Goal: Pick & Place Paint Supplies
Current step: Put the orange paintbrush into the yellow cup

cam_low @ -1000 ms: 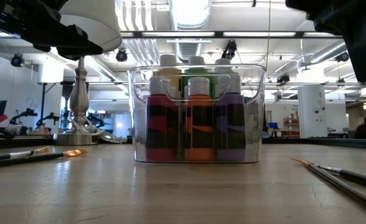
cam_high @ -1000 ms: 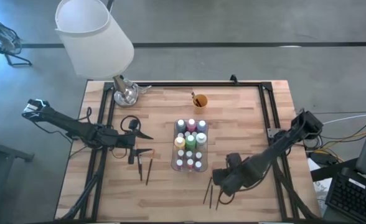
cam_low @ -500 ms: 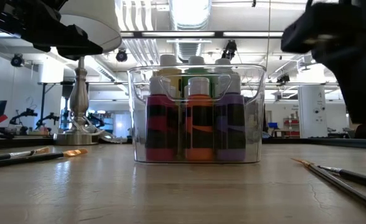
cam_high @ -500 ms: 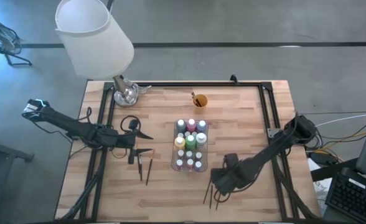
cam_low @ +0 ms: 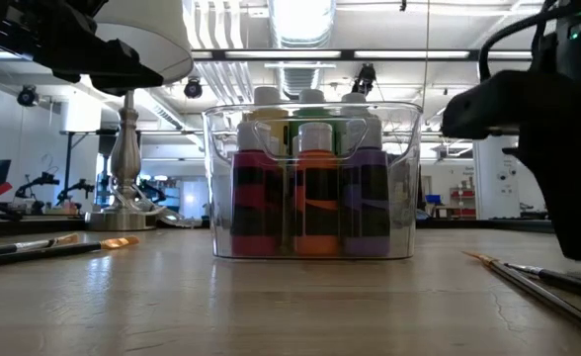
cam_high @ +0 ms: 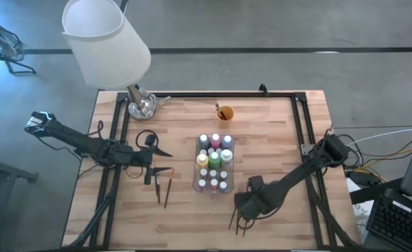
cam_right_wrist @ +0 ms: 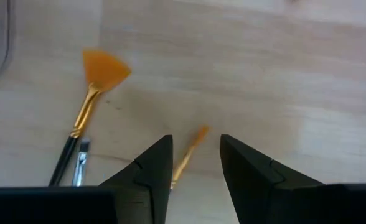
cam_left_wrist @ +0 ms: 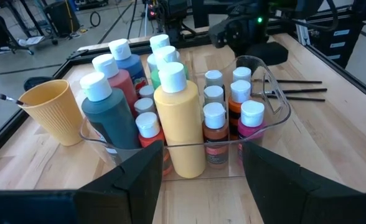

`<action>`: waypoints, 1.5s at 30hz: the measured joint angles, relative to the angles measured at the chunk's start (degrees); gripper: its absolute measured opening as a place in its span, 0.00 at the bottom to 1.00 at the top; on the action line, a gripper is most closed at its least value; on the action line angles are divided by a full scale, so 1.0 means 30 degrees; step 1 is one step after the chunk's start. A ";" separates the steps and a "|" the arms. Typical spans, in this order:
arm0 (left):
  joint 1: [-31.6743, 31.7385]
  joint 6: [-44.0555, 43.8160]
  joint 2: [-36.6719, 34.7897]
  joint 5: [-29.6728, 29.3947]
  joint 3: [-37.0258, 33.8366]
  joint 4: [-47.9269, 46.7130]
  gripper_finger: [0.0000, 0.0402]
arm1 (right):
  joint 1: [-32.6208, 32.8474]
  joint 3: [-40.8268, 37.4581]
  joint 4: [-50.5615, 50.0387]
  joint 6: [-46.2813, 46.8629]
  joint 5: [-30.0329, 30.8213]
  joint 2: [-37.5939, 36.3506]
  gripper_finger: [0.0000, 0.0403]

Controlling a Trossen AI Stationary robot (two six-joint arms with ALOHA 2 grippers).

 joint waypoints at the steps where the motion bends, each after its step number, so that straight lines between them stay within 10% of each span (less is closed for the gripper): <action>1: 0.0003 0.0001 -0.0006 -0.0003 0.0006 0.0000 0.55 | -0.0005 -0.0229 0.0381 0.0001 -0.0014 -0.0002 0.33; 13: 0.0000 -0.0007 -0.0007 0.0004 0.0004 0.0004 0.55 | -0.0034 -0.1716 0.2175 0.0381 -0.0356 -0.0240 0.37; 33: -0.0004 0.0000 -0.0007 0.0004 0.0006 0.0000 0.55 | -0.0085 -0.1825 0.1753 -0.0554 -0.0519 -0.0197 0.03; 45: -0.0004 0.0001 -0.0007 0.0003 0.0002 0.0000 0.55 | -0.0092 -0.1602 0.1155 -0.1520 -0.0433 -0.0619 0.02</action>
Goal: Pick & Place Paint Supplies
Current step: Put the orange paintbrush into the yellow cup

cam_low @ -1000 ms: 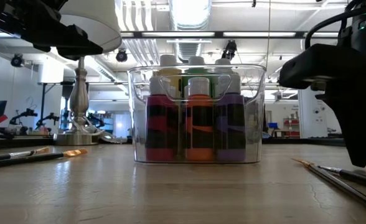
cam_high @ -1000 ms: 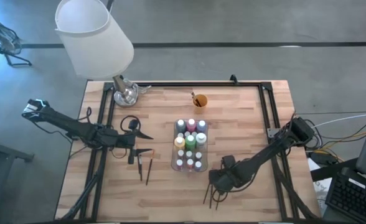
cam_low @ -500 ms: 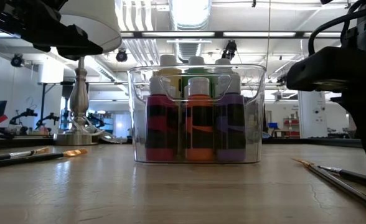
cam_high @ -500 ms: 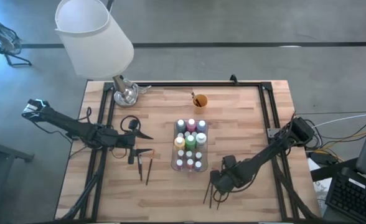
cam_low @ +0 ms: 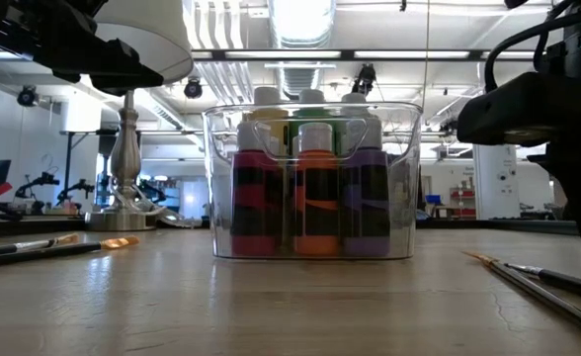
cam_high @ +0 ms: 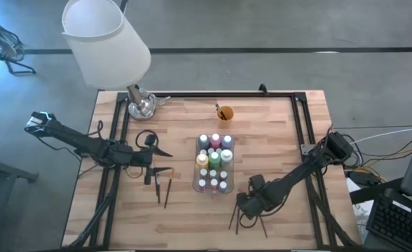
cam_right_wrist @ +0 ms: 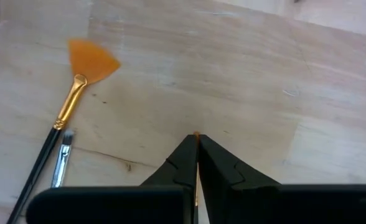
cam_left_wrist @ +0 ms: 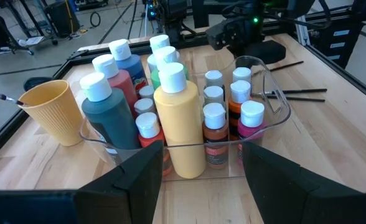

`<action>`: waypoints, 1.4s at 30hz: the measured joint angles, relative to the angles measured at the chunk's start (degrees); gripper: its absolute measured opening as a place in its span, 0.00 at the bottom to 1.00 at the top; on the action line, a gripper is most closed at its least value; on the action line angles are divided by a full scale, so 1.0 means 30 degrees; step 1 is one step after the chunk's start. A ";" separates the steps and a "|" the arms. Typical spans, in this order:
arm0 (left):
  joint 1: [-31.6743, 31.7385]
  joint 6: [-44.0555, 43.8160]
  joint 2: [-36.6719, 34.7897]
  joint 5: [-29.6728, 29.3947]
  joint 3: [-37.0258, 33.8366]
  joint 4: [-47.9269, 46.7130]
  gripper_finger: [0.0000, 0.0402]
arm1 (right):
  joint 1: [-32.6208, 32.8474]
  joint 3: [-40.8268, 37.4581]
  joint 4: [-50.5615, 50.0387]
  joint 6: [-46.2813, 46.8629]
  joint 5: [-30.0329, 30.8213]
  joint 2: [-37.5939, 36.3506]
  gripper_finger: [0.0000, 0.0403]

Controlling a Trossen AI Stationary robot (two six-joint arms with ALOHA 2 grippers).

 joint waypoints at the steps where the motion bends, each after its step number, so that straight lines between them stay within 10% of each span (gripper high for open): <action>1: 0.0000 0.0000 0.0000 -0.0006 0.0003 0.0000 0.55 | 0.0000 0.0088 -0.0191 -0.0027 0.0111 -0.0116 0.02; 26: 0.0001 -0.0001 0.0000 0.0000 0.0005 -0.0022 0.55 | -0.0872 0.0290 -0.5924 -0.1213 0.4248 -0.4561 0.02; 42: 0.0000 0.0000 0.0007 0.0000 -0.0001 0.0000 0.55 | -0.7386 -0.1066 -0.6394 -1.0755 0.6454 -0.8058 0.02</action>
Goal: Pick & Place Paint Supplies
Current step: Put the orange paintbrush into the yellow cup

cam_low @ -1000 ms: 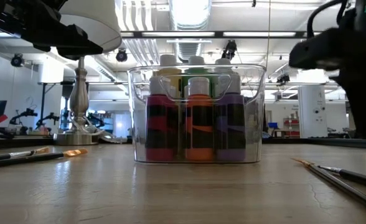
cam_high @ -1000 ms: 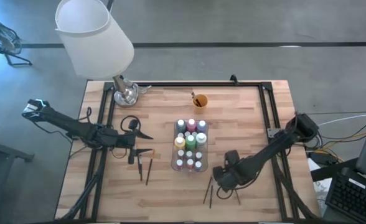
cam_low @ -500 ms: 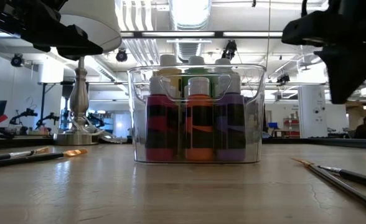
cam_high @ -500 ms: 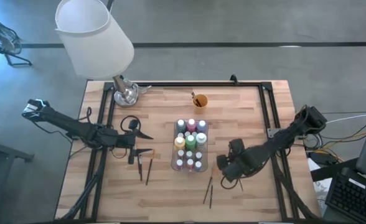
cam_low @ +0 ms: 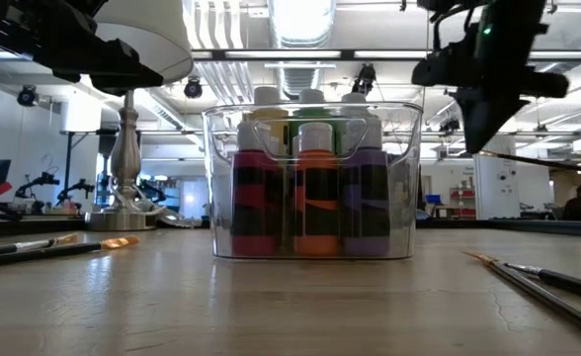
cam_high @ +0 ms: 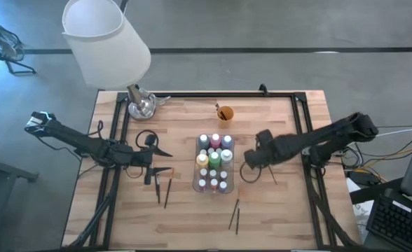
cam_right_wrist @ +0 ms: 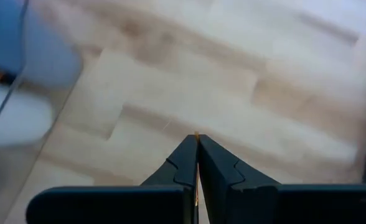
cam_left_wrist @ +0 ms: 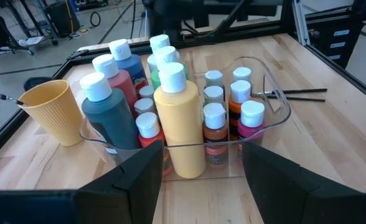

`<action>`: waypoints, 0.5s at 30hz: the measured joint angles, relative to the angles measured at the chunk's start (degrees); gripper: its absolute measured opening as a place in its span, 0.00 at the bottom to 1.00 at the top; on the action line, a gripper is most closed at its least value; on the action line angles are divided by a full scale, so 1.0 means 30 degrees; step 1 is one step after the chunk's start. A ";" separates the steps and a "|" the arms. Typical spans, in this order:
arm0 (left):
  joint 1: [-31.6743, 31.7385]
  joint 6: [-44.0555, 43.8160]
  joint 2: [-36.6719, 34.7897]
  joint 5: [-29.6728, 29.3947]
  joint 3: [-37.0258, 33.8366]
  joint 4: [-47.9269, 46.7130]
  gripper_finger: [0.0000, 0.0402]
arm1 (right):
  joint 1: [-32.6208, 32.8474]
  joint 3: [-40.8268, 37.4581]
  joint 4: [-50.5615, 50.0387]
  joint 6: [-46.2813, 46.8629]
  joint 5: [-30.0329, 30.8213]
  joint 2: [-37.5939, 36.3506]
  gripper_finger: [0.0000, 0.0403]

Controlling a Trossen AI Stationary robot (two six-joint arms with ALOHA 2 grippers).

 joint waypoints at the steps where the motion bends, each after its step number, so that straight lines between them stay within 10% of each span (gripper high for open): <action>1: 0.0007 0.0000 0.0000 -0.0006 0.0000 0.0007 0.55 | -0.0539 -0.0123 -0.0013 -0.0671 0.0156 -0.0242 0.02; 15: 0.0000 -0.0007 -0.0004 -0.0006 0.0006 -0.0015 0.55 | -0.8905 -0.1233 0.3422 -1.0794 0.1585 -0.3088 0.02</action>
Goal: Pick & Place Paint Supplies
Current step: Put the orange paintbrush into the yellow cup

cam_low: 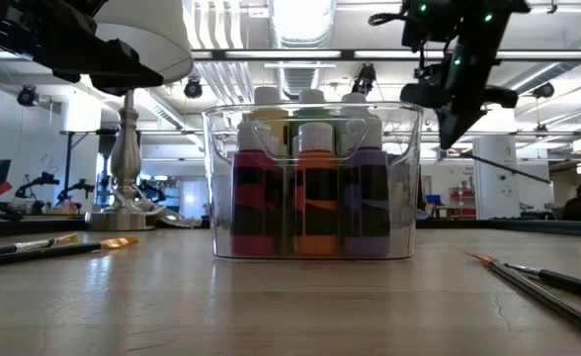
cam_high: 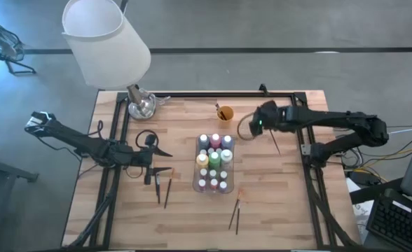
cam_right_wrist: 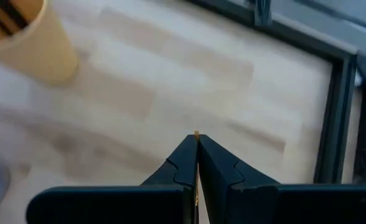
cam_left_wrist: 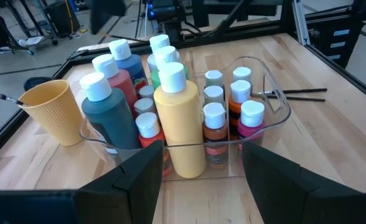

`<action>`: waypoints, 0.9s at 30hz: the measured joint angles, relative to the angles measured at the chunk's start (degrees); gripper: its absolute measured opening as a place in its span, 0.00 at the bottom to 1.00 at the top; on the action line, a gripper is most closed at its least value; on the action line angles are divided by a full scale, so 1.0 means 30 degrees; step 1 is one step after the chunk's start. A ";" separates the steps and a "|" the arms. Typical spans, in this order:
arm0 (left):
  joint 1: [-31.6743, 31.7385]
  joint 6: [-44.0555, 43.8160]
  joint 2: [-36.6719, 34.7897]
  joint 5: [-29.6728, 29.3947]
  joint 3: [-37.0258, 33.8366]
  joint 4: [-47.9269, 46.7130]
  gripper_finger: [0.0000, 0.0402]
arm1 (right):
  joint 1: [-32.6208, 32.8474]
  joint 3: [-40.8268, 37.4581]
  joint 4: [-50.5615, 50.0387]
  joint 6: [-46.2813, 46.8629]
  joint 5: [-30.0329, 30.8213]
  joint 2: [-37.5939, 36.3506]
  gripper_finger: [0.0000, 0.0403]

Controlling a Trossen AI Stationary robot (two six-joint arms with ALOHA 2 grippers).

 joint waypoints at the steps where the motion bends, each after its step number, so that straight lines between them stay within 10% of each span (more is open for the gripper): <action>1: 0.0000 0.0007 0.0004 0.0000 -0.0007 0.0000 0.55 | -0.0551 -0.0011 0.0633 -0.0876 -0.0007 -0.0023 0.02; 13: 0.0001 0.0007 -0.0004 0.0007 -0.0001 0.0007 0.55 | -0.4824 0.0079 1.0680 -1.0348 -0.1087 0.0013 0.02; 27: 0.0000 0.0004 -0.0002 0.0004 -0.0001 0.0007 0.55 | -0.5012 -0.0079 1.9994 -1.6190 -0.6921 0.0013 0.02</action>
